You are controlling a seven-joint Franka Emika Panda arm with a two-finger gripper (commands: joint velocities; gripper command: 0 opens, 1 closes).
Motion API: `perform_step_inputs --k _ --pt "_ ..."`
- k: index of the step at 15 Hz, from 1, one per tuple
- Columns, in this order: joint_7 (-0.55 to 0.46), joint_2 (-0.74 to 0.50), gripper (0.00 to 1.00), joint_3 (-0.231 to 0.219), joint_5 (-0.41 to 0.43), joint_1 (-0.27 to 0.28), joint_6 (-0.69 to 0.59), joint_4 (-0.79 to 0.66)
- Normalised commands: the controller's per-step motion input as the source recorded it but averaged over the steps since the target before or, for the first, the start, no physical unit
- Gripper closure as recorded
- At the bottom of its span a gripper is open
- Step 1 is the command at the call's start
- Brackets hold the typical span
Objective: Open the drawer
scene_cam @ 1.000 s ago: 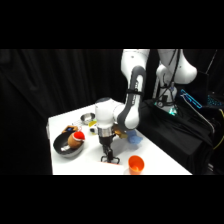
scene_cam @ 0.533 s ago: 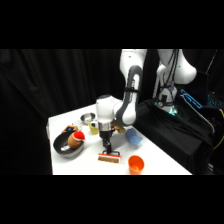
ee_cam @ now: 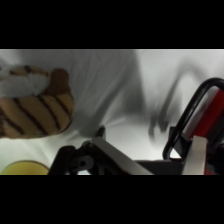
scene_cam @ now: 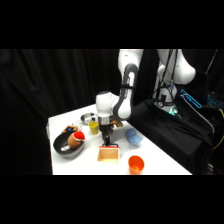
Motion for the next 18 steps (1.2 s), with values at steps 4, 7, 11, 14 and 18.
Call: perform_step_inputs --k 4,7,11,14,18 --pt "-0.13 -0.37 0.00 0.122 -0.064 -0.173 -0.18 -0.20" --pt "-0.08 -0.54 0.00 0.051 -0.001 -0.068 -0.42 -0.20" --pt "0.01 -0.56 0.00 -0.156 -0.006 0.147 -0.55 -0.14" --pt "0.07 -0.46 0.00 -0.263 -0.097 0.248 -0.62 0.01" --pt "0.17 -0.33 0.00 -0.251 -0.223 0.247 -0.52 0.13"
